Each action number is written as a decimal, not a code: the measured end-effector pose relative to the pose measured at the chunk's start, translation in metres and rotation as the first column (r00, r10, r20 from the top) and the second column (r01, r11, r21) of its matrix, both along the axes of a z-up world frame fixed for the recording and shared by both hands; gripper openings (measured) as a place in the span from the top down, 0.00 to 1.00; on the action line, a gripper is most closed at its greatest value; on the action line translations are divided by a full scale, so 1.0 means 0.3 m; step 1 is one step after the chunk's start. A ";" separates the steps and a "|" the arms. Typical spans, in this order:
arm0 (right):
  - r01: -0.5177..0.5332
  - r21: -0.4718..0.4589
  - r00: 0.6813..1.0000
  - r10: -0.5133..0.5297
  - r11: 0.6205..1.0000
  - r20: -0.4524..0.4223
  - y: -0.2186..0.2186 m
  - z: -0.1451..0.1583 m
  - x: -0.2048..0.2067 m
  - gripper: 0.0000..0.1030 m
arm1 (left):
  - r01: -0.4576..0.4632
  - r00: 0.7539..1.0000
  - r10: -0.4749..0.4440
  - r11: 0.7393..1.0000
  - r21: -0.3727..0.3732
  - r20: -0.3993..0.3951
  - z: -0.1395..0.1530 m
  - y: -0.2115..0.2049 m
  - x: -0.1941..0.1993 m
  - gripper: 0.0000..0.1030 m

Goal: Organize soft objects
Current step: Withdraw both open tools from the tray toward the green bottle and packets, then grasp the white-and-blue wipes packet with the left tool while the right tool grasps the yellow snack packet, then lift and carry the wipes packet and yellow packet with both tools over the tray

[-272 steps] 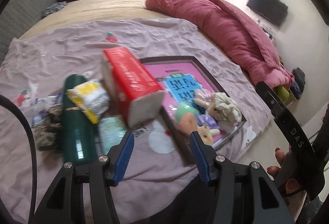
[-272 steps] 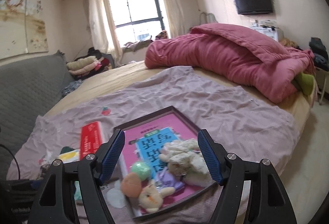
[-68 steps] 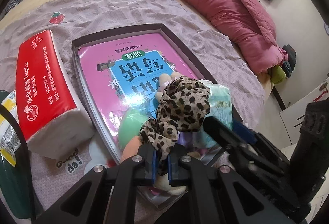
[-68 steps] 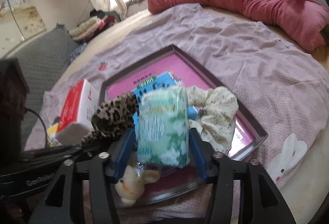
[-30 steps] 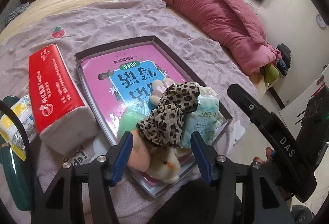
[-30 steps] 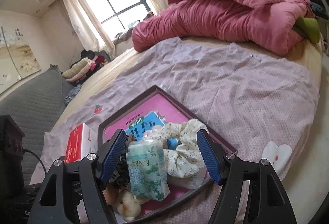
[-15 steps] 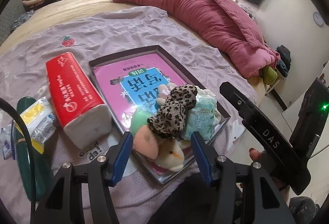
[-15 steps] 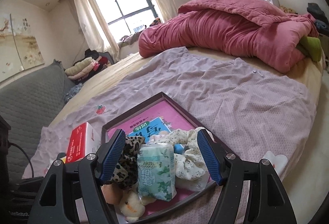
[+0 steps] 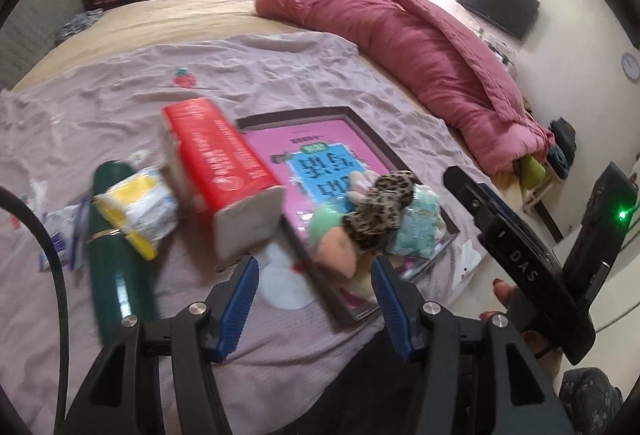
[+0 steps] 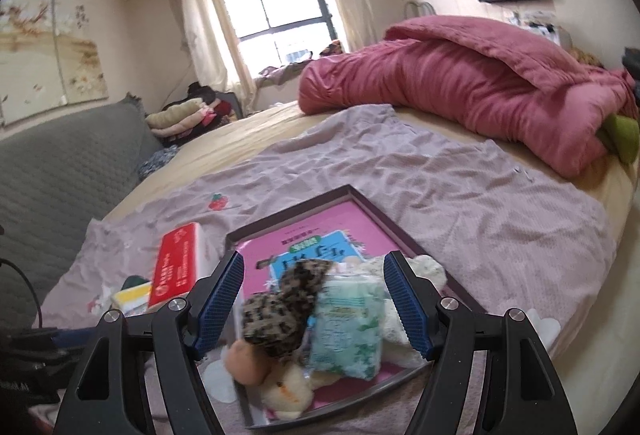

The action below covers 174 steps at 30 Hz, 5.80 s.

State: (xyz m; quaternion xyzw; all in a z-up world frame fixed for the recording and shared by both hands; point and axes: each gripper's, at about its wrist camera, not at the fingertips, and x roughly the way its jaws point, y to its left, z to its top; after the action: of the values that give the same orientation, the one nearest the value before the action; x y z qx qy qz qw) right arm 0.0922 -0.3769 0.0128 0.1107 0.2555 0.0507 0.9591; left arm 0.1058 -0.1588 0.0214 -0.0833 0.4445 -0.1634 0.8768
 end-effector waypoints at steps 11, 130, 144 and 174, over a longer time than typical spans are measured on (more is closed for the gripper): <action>-0.191 -0.095 0.981 0.194 0.977 0.028 0.270 0.082 -0.067 0.28 | -0.202 0.979 0.202 0.979 -0.002 0.017 0.020 0.372 -0.120 0.43; -0.419 -0.054 0.907 0.421 0.906 0.025 0.602 0.137 0.179 0.87 | -0.244 0.953 0.265 0.958 -0.151 0.148 -0.061 0.664 0.058 0.93; -0.128 0.014 0.989 0.127 0.992 0.077 0.103 0.186 0.173 0.87 | -0.006 0.985 0.022 0.996 -0.094 0.170 0.066 0.130 0.107 0.93; -0.113 -0.158 0.986 0.092 0.981 -0.135 -0.084 -0.082 0.249 0.86 | 0.178 0.983 -0.178 0.984 0.013 -0.042 -0.212 -0.316 0.264 0.93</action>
State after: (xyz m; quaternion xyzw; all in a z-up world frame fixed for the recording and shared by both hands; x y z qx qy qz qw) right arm 0.1668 -0.4022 -0.0117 0.0203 0.3249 0.0717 0.9428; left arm 0.1850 -0.2535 -0.0422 -0.0392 0.4690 -0.2358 0.8502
